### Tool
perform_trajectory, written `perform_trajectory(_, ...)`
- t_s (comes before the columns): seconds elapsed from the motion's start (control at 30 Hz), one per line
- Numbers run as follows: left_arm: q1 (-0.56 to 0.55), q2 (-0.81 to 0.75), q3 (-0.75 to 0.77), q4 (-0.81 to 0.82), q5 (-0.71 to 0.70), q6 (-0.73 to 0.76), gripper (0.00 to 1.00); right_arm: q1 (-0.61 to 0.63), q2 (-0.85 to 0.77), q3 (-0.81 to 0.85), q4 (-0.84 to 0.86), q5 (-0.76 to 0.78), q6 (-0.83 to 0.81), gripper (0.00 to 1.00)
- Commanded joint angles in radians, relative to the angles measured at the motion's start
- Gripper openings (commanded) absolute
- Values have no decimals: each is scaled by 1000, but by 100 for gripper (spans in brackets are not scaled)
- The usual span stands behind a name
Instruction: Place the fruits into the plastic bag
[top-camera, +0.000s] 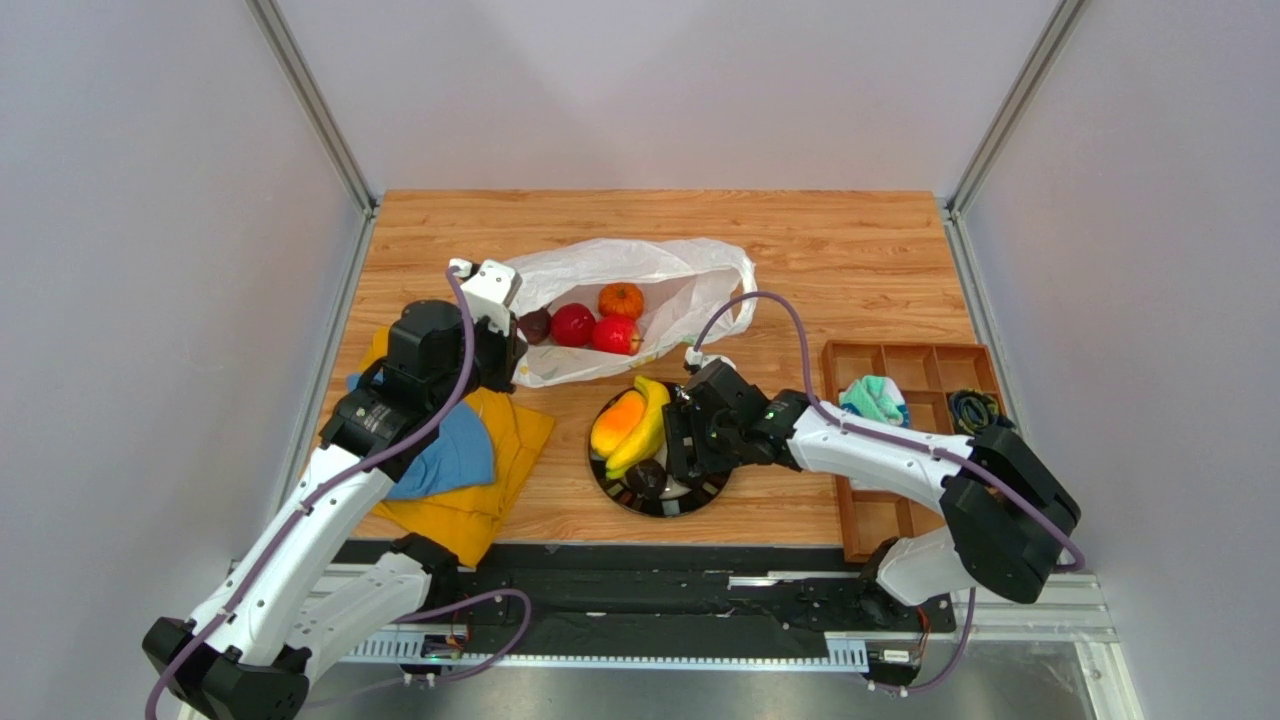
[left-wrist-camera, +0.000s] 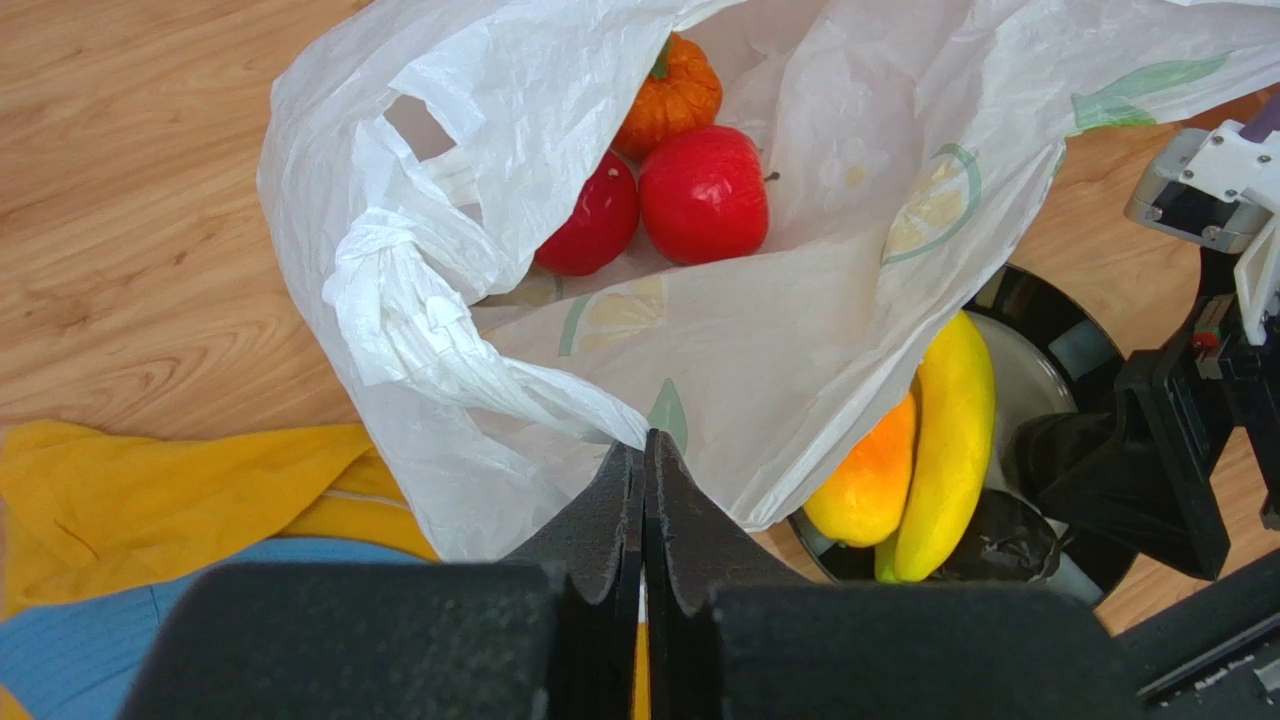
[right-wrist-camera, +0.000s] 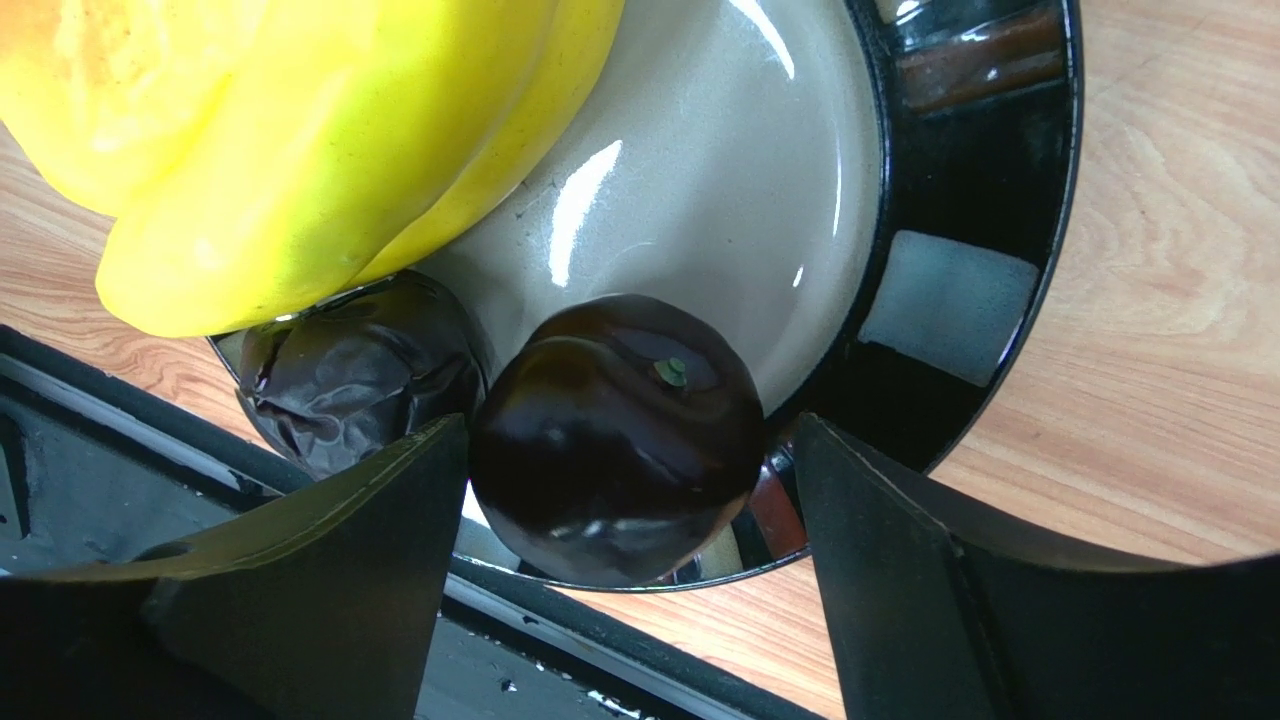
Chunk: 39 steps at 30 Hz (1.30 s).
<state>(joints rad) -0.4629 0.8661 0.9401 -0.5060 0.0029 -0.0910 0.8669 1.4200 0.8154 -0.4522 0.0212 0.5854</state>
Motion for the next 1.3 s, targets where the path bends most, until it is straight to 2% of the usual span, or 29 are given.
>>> perform_trajectory(0.0,-2,-9,42,12,12,-10,0,-8,11,-2,52,-1,21,77)
perform_trajectory(0.03,-2,-10,42,12,12,-9,0,-8,17,-4,53,2,19,71)
perform_trajectory(0.23,-2,-12,42,12,12,-9,0,-11,10,-12,53,8,14,54)
perform_trajectory(0.43,-2,-10,42,12,14,-10,0,-8,-70,-18,37,32,-21,47)
perform_trajectory(0.67,-2,-10,42,12,14,-10,0,27,-234,-10,53,36,-137,44)
perform_trajectory(0.77,-2,-10,42,12,16,-10,0,34,-292,10,75,-7,-191,44)
perform_trajectory(0.9,-2,-10,42,12,14,-10,0,35,-339,68,112,-137,-229,44)
perform_trajectory(1.07,-2,-10,42,12,12,-9,0,35,-304,194,207,-250,-236,44)
perform_trajectory(1.27,-2,-9,40,12,9,-9,0,17,-184,341,213,-225,-286,44)
